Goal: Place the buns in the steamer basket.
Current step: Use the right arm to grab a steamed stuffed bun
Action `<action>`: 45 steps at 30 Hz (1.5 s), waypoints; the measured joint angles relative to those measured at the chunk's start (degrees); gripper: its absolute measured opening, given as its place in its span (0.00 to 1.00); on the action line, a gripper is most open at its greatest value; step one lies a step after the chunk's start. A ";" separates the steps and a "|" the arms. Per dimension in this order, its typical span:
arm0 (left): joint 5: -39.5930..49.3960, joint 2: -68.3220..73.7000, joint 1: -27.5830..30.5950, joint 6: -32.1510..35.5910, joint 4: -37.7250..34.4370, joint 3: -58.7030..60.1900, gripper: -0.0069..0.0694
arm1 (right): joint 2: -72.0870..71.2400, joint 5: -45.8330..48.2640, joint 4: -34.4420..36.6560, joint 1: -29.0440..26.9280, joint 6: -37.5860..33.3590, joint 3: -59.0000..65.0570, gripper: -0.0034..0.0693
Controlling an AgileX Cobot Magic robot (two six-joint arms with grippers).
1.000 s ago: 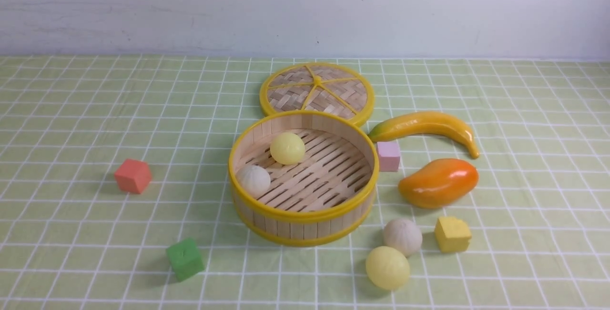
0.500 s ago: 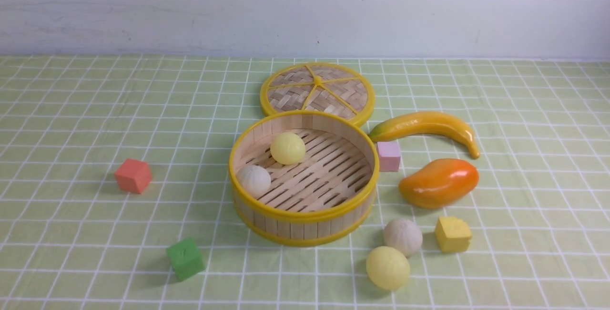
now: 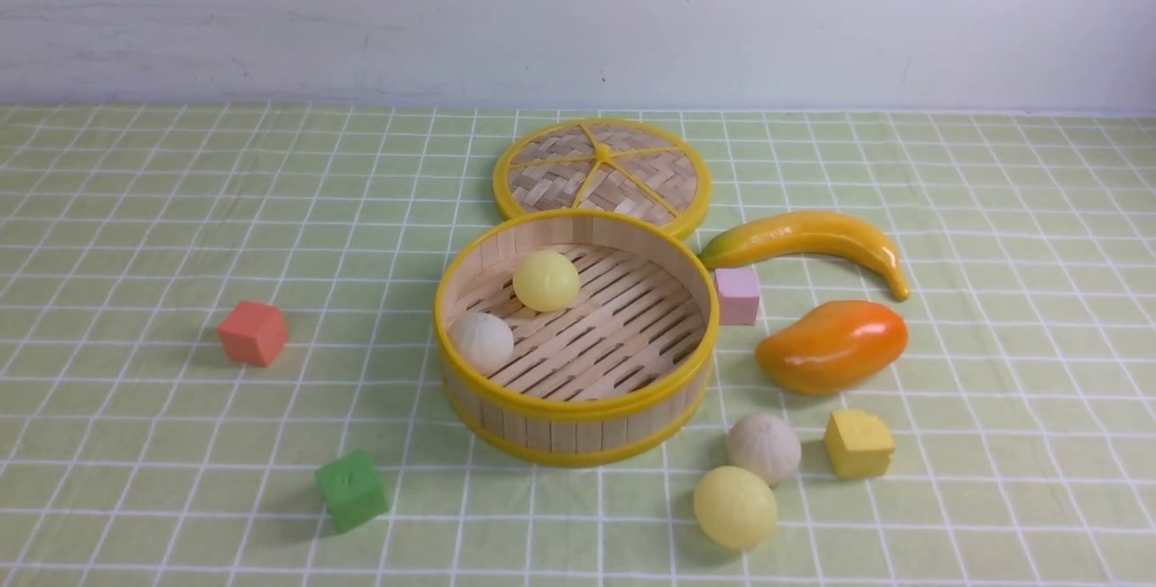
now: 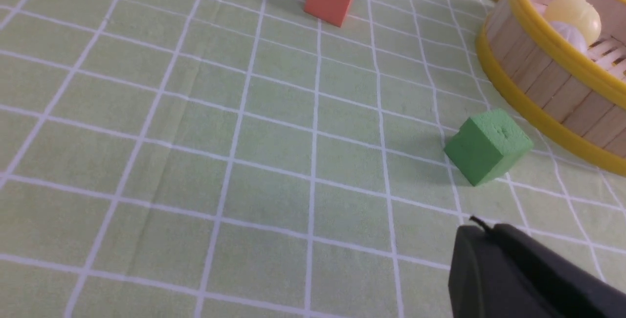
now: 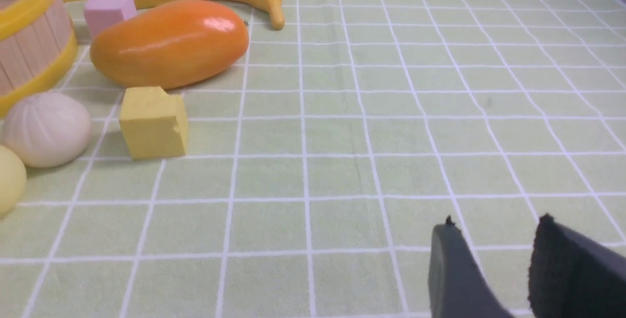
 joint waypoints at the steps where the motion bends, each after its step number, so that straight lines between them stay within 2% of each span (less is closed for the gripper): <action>1: 0.00 0.00 0.30 0.00 -0.11 0.00 0.11 | 0.00 -0.40 0.00 0.00 0.00 0.07 0.38; 3: 0.00 0.00 4.41 0.00 -0.41 0.00 0.11 | 0.00 -5.84 4.17 0.00 0.00 0.13 0.38; 5: -0.05 0.00 5.92 0.00 -0.46 0.00 0.11 | 0.00 -10.63 7.45 0.00 0.00 0.13 0.38; 6: -0.05 0.00 5.98 0.00 -0.51 0.00 0.11 | 0.00 -11.06 7.81 0.00 0.00 0.13 0.38; 10: -0.05 0.00 5.48 0.00 -0.56 0.00 0.11 | 0.00 -20.11 17.85 0.00 1.90 0.13 0.38; 15: -0.05 0.00 5.48 0.00 -0.56 0.00 0.12 | 0.00 -23.02 21.49 0.00 3.07 -0.50 0.38; 20: -0.11 0.00 5.48 0.00 -0.56 0.05 0.12 | 0.08 -17.60 22.07 0.00 3.44 -8.43 0.38; 23: -0.11 0.00 5.48 0.00 -0.56 0.05 0.13 | 3.23 -10.83 22.07 0.00 3.44 -17.49 0.38; 25: -0.11 0.00 5.48 0.00 -0.56 0.05 0.13 | 9.52 -3.75 22.01 0.00 3.24 -25.63 0.38; 30: -0.16 0.00 5.48 0.00 -0.56 0.05 0.14 | 24.41 7.42 21.77 0.44 2.97 -34.03 0.38; 34: -0.16 0.00 5.48 0.00 -0.56 0.05 0.14 | 32.60 8.34 21.58 2.02 1.26 -35.33 0.38; 36: -0.16 0.00 5.48 0.00 -0.56 0.05 0.14 | 35.79 5.97 21.89 2.40 0.64 -35.32 0.38; 40: -0.16 0.00 5.48 0.00 -0.56 0.05 0.15 | 41.78 3.52 26.67 3.89 0.60 -35.38 0.38; 44: -0.21 0.00 5.48 0.00 -0.56 0.05 0.16 | 46.16 5.07 28.81 7.71 -0.39 -35.40 0.38; 45: -0.21 0.00 5.48 0.00 -0.56 0.05 0.16 | 48.50 5.75 29.18 10.10 -1.70 -35.50 0.38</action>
